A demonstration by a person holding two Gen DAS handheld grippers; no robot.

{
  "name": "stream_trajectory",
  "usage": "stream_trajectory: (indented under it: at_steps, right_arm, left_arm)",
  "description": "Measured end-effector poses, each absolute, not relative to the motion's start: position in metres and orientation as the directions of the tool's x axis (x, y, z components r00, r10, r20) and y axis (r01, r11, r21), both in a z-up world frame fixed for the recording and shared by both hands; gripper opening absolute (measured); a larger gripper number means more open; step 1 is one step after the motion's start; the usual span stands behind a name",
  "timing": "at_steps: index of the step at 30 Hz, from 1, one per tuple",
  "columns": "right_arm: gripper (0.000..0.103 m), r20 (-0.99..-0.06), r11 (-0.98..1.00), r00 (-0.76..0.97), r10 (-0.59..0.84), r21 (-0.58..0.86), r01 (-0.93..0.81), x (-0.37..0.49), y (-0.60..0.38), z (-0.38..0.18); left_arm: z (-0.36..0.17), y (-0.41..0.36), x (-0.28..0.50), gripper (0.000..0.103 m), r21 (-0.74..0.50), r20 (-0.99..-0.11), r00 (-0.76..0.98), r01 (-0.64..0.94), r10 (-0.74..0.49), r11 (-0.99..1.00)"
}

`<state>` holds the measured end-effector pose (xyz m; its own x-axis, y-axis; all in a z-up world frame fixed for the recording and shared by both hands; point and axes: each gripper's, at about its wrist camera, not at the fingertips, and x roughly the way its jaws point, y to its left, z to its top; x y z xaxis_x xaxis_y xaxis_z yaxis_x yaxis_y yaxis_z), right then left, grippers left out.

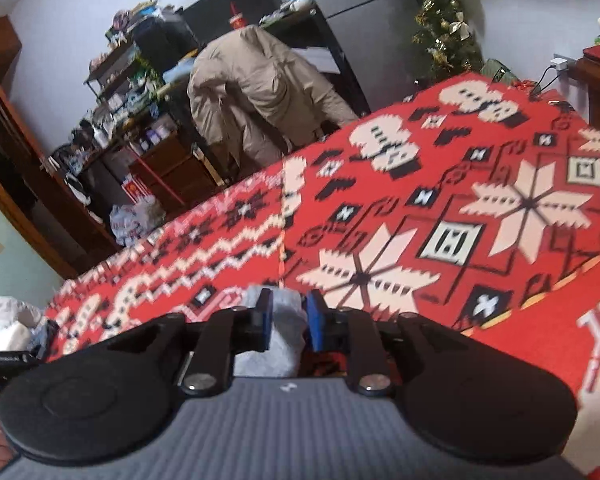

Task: Fold clothes

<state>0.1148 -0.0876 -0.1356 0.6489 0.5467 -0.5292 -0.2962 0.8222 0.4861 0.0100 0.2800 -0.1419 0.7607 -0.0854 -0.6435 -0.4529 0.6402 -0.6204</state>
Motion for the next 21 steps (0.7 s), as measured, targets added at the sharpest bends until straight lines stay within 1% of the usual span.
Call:
stream_trajectory:
  at_steps: [4, 5, 6, 7, 8, 10, 14, 16, 17, 21]
  right_arm:
    - [0.024, -0.518, 0.832, 0.672, 0.53, 0.473, -0.291, 0.098, -0.096, -0.116]
    - [0.021, -0.523, 0.835, 0.669, 0.528, 0.463, -0.297, 0.094, -0.095, -0.113]
    - [0.014, -0.531, 0.838, 0.664, 0.527, 0.451, -0.306, 0.09, -0.092, -0.111]
    - [0.012, -0.538, 0.842, 0.658, 0.527, 0.439, -0.314, 0.085, -0.09, -0.11]
    - [0.012, -0.547, 0.846, 0.653, 0.525, 0.424, -0.324, 0.083, -0.085, -0.109]
    - [0.012, -0.562, 0.849, 0.639, 0.525, 0.397, -0.348, 0.084, -0.076, -0.111]
    - [0.009, -0.607, 0.866, 0.618, 0.5, 0.349, -0.358, 0.097, -0.055, -0.127]
    - [0.009, -0.61, 0.869, 0.619, 0.495, 0.345, -0.355, 0.105, -0.049, -0.134]
    - [0.009, -0.608, 0.87, 0.622, 0.493, 0.345, -0.352, 0.109, -0.047, -0.137]
    - [0.009, -0.577, 0.86, 0.638, 0.509, 0.366, -0.355, 0.125, -0.043, -0.144]
  left_arm:
    - [-0.131, 0.288, -0.003, 0.032, -0.663, -0.597, 0.798, -0.438, -0.076, 0.607]
    - [-0.128, 0.289, -0.007, 0.031, -0.684, -0.575, 0.814, -0.423, -0.082, 0.595]
    - [-0.125, 0.288, -0.009, 0.028, -0.695, -0.557, 0.825, -0.399, -0.097, 0.598]
    - [-0.122, 0.285, -0.009, 0.018, -0.704, -0.54, 0.834, -0.373, -0.113, 0.605]
    - [-0.119, 0.283, -0.01, 0.014, -0.712, -0.522, 0.843, -0.347, -0.13, 0.611]
    - [-0.118, 0.272, -0.003, 0.01, -0.692, -0.524, 0.836, -0.307, -0.163, 0.654]
    - [-0.134, 0.254, 0.015, 0.01, -0.644, -0.59, 0.781, -0.302, -0.205, 0.703]
    - [-0.142, 0.251, 0.021, 0.008, -0.621, -0.619, 0.761, -0.322, -0.194, 0.715]
    - [-0.145, 0.252, 0.023, 0.006, -0.623, -0.617, 0.764, -0.327, -0.189, 0.711]
    - [-0.155, 0.26, 0.038, 0.006, -0.633, -0.608, 0.775, -0.341, -0.173, 0.695]
